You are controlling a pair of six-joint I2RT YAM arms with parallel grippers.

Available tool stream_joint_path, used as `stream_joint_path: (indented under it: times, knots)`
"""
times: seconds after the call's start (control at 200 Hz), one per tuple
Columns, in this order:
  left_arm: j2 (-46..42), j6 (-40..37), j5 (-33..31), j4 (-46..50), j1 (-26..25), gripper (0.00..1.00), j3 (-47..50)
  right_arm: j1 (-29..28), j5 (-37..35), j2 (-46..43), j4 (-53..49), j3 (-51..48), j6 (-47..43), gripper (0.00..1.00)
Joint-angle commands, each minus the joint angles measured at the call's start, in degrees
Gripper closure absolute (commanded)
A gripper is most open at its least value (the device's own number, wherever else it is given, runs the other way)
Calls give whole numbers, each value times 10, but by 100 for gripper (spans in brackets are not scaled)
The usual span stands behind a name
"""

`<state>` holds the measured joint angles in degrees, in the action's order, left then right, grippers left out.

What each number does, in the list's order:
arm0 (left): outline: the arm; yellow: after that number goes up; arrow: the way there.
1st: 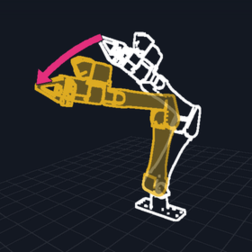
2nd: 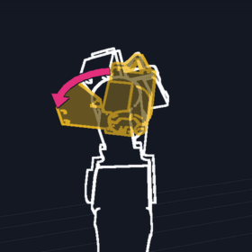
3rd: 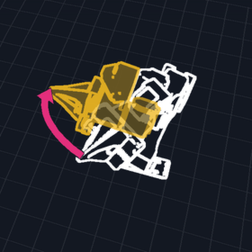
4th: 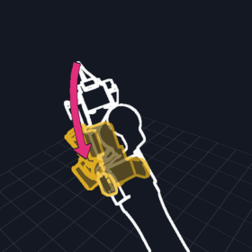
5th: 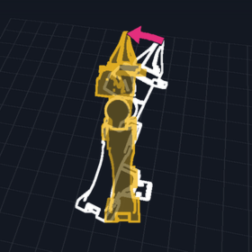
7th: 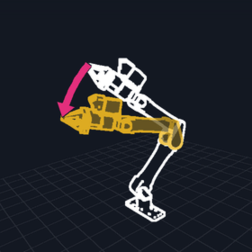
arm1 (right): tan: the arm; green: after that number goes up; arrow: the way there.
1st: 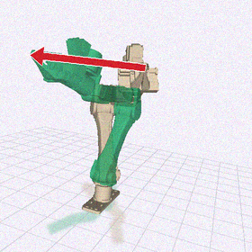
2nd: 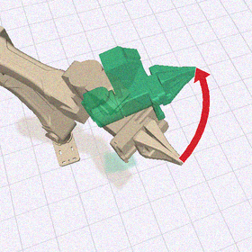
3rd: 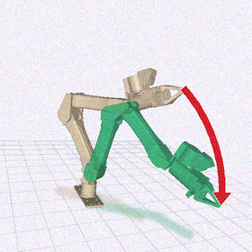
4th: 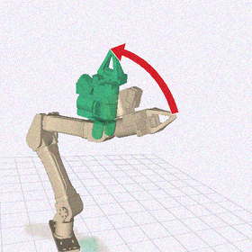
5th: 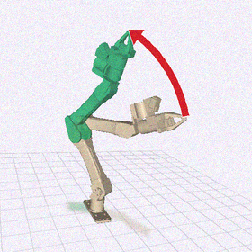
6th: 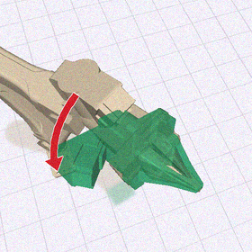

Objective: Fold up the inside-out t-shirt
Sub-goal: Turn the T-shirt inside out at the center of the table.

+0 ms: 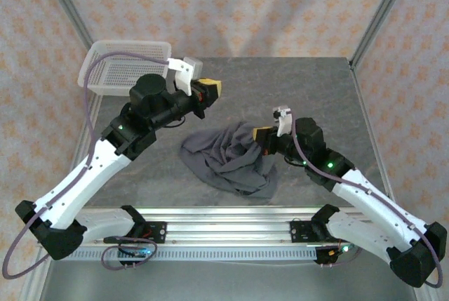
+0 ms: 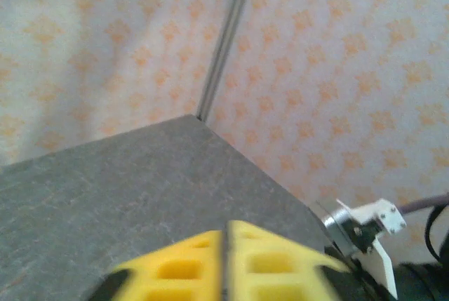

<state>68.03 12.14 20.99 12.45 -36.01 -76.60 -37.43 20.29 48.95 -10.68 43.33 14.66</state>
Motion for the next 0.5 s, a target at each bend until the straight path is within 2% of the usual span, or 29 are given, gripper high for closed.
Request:
stream_joint_path:
  times: [0.0, 0.075, 0.18, 0.265, 0.35, 0.495]
  knots:
    - [57, -24, 96, 81, -6, 56, 41, 2, -14, -29, 6, 23, -22, 100]
    - [52, -18, 103, 11, -12, 42, 120, 2, -16, -30, -6, 23, -30, 100]
    - [61, -23, 85, -29, -12, 33, 186, 2, 2, -26, -5, 17, -25, 100]
    - [91, -12, 73, -42, -12, 30, 198, 2, 17, -18, 2, 16, -19, 100]
    - [122, -3, 103, -68, -14, 28, 196, 2, 23, -9, 4, 18, -17, 100]
    - [165, 6, 112, -107, -17, 24, 189, 2, 27, 2, 4, 23, -11, 100]
